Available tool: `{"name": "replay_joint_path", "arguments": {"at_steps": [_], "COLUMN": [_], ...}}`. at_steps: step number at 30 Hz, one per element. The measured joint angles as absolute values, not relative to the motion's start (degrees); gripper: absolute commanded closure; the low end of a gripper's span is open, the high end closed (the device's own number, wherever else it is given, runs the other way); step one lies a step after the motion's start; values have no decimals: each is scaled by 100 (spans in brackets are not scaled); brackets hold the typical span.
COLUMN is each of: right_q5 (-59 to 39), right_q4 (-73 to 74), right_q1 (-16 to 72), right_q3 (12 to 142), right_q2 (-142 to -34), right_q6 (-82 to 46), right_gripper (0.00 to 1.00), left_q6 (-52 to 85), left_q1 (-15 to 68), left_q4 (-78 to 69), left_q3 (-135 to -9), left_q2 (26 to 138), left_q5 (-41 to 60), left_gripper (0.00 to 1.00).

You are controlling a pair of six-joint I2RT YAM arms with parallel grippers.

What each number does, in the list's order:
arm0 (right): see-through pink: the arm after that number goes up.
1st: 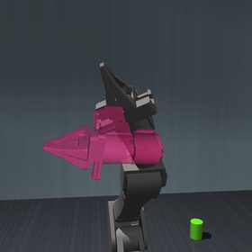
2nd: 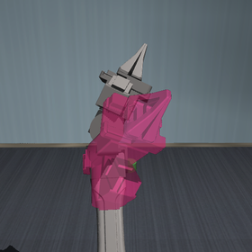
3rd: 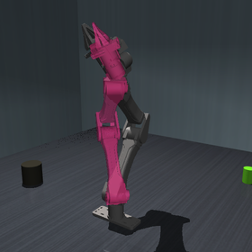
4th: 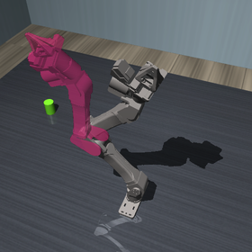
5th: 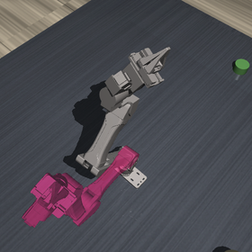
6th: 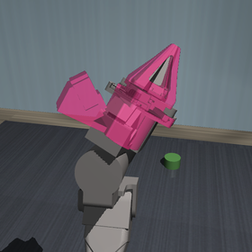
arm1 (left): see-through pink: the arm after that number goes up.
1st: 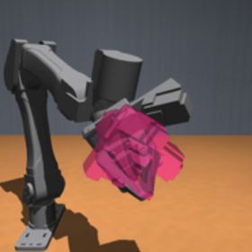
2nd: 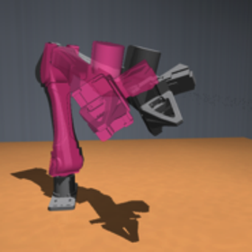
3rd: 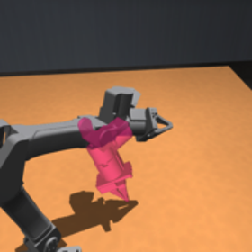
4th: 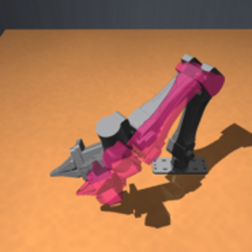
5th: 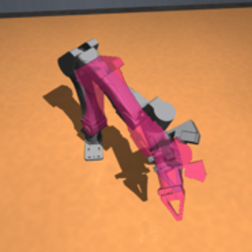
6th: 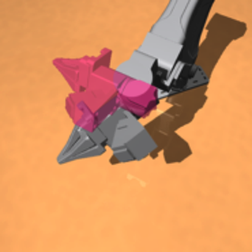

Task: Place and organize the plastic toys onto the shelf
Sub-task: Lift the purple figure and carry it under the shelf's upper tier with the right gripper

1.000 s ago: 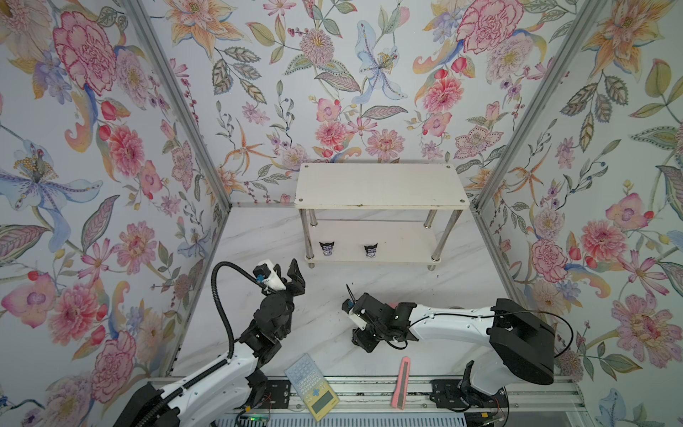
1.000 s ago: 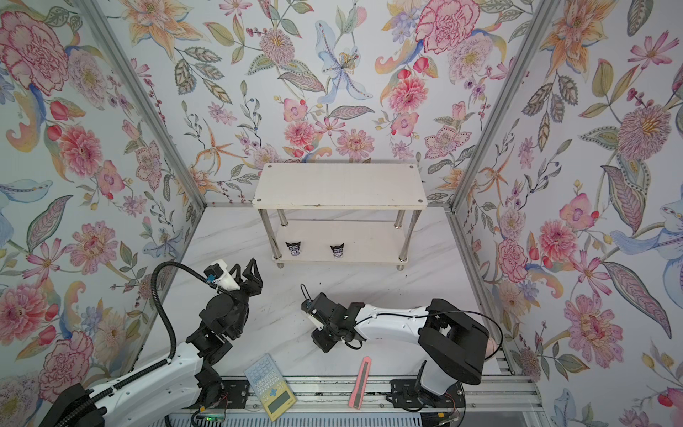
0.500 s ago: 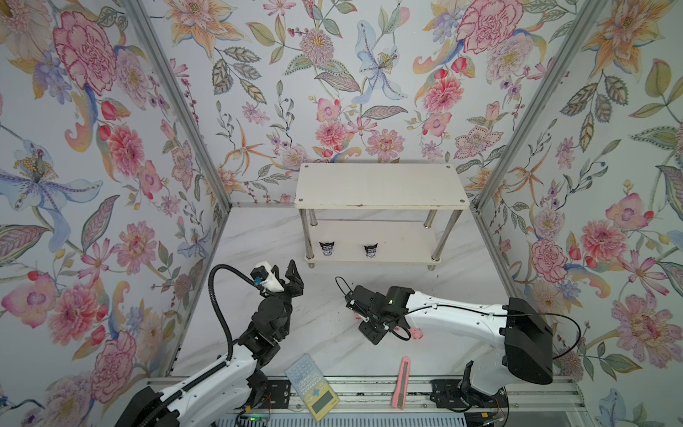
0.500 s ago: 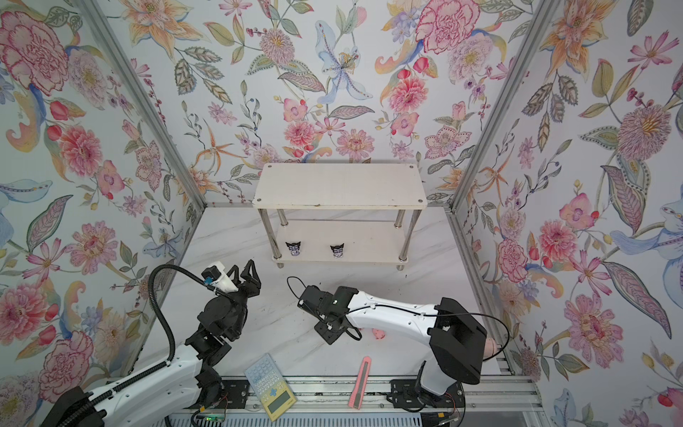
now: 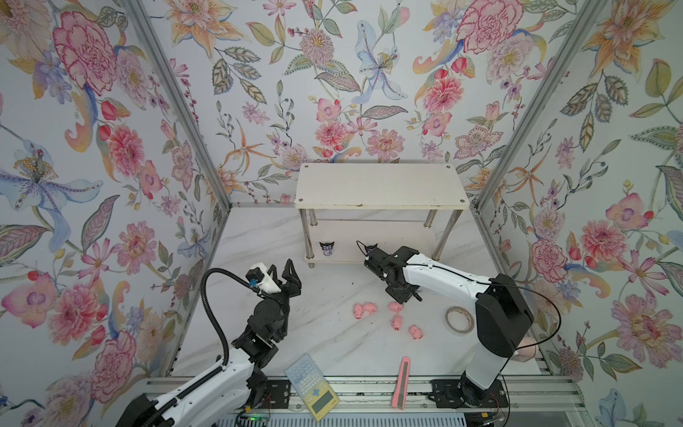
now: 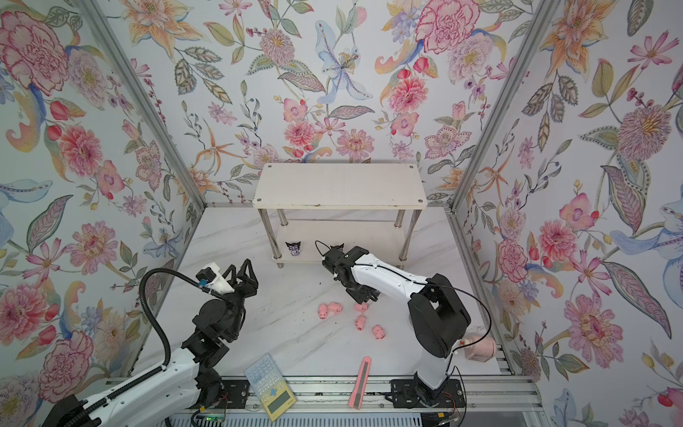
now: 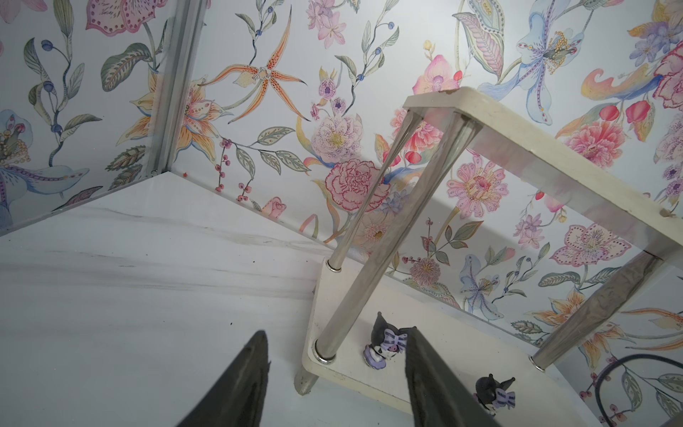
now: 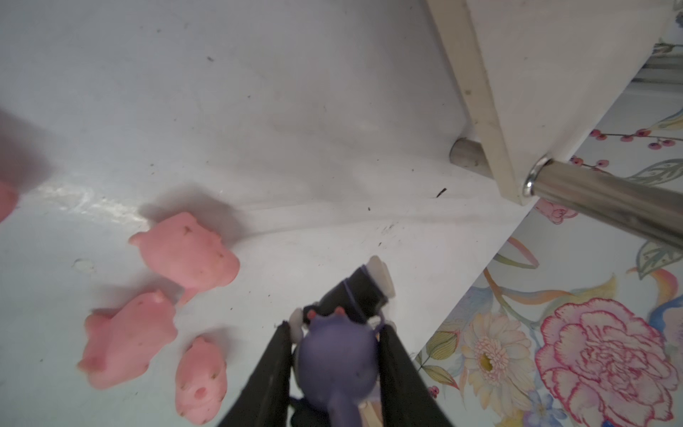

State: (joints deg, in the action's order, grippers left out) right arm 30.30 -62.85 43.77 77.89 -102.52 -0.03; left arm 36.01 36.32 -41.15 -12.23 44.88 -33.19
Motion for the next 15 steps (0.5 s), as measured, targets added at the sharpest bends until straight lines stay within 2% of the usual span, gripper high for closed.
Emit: {"name": "replay_joint_path", "arguments": {"at_steps": [15], "right_q5": [3151], "right_q4": [-5516], "right_q1": [3199], "right_q3": [8547], "right_q2": [-10803], "right_q6": [1229], "right_gripper": [100], "left_q6": [3581], "left_q1": [3562], "left_q4": [-4119], "left_q3": [-1223], "left_q2": [4716], "left_q5": [-3317], "left_gripper": [40]}}
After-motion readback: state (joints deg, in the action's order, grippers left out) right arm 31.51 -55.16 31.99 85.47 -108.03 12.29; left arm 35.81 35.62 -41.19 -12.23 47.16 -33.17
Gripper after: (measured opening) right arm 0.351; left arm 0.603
